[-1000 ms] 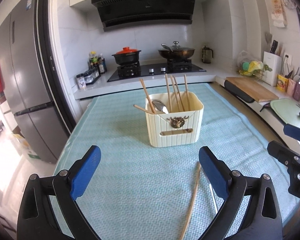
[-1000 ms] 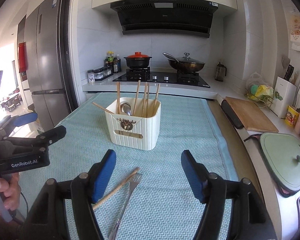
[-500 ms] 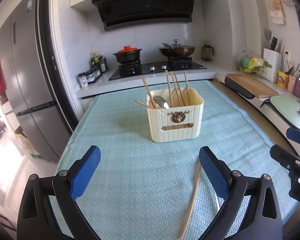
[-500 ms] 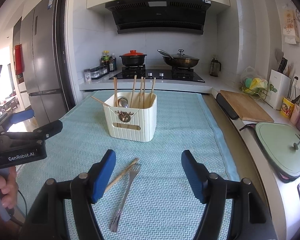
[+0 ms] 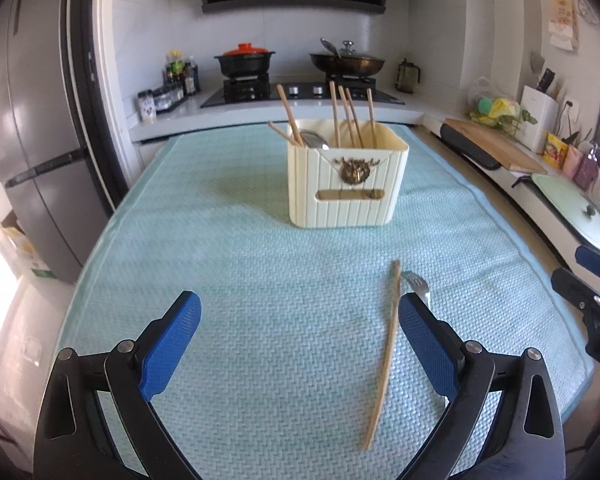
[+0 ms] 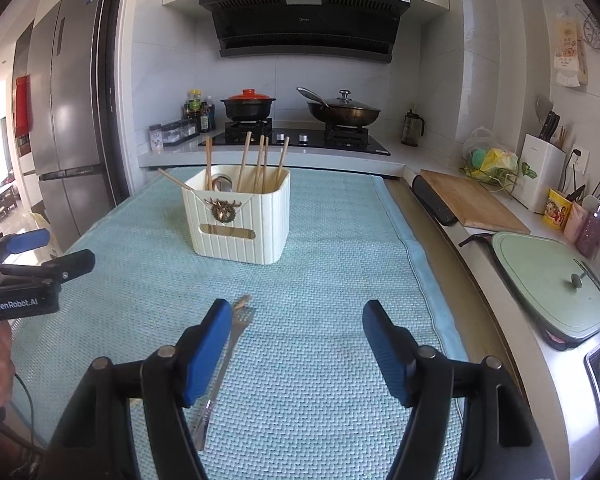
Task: Organize utensils
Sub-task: 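Withdraw both tools from the caddy back over the fork and chopstick, then close the left tool on the chopstick while the right tool grasps the silver fork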
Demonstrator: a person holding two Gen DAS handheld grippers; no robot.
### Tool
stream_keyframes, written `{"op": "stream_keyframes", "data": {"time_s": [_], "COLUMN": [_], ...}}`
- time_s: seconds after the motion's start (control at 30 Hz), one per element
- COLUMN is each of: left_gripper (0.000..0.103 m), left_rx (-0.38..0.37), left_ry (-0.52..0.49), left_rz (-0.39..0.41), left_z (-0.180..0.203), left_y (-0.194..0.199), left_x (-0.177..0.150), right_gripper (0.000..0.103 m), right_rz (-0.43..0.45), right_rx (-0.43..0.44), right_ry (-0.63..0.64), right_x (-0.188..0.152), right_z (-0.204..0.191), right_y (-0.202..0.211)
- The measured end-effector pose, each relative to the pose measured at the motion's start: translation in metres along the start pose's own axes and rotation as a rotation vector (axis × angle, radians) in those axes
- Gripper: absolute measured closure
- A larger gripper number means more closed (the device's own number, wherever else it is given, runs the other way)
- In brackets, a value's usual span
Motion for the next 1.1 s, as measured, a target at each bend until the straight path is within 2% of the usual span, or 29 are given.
{"op": "stream_keyframes", "data": {"time_s": [0.13,0.33,0.43,0.57,0.63,0.67,0.73,0.8,0.83,0.87,0.9,0.97,1.1], "left_gripper": [0.004,0.004,0.004,0.004,0.004,0.004,0.004,0.004,0.004,0.004,0.004,0.004,0.004], "left_rx": [-0.021,-0.009,-0.007,0.002,0.004,0.005,0.006,0.001,-0.002,-0.007,-0.016,-0.047,-0.159], "left_ry": [-0.006,0.005,0.019,0.018,0.012,0.009,0.002,-0.008,-0.014,-0.023,-0.034,-0.06,-0.135], "left_rz": [-0.045,-0.052,-0.054,-0.061,-0.069,-0.073,-0.083,-0.094,-0.101,-0.108,-0.115,-0.125,-0.174], "left_z": [0.002,-0.004,-0.01,-0.015,-0.016,-0.015,-0.015,-0.012,-0.011,-0.008,-0.004,0.007,0.042], "left_y": [-0.012,-0.013,-0.014,-0.016,-0.018,-0.019,-0.022,-0.027,-0.029,-0.032,-0.035,-0.04,-0.063], "left_x": [-0.022,-0.029,-0.028,-0.031,-0.034,-0.035,-0.036,-0.037,-0.038,-0.038,-0.038,-0.036,-0.031], "right_gripper": [0.034,0.034,0.034,0.034,0.045,0.055,0.058,0.06,0.064,0.081,0.086,0.087,0.087], "right_rz": [-0.076,-0.179,-0.238,-0.29,-0.305,-0.316,-0.341,-0.325,-0.324,-0.32,-0.325,-0.328,-0.322], "right_rx": [0.071,0.185,0.211,0.198,0.18,0.176,0.175,0.165,0.161,0.154,0.163,0.165,0.142], "right_ry": [-0.031,-0.056,-0.081,-0.081,-0.062,-0.056,-0.056,-0.044,-0.037,-0.026,-0.026,-0.038,-0.053], "right_x": [-0.023,-0.048,-0.056,-0.06,-0.061,-0.062,-0.064,-0.061,-0.061,-0.06,-0.06,-0.06,-0.063], "right_z": [-0.013,-0.046,-0.056,-0.064,-0.067,-0.069,-0.07,-0.07,-0.07,-0.069,-0.068,-0.061,-0.036], "right_y": [-0.02,-0.058,-0.086,-0.125,-0.14,-0.147,-0.158,-0.161,-0.163,-0.164,-0.164,-0.164,-0.154]}}
Point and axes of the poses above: each gripper's, at about its wrist camera, not at the fingertips, and y roughly against the way its jaws point, z to its right, x to its top, the point moved 9 cm from there along -y, roughly the way its jaws point, and after that the axes turned 3 degrees about -y, right-handed, at the moved point
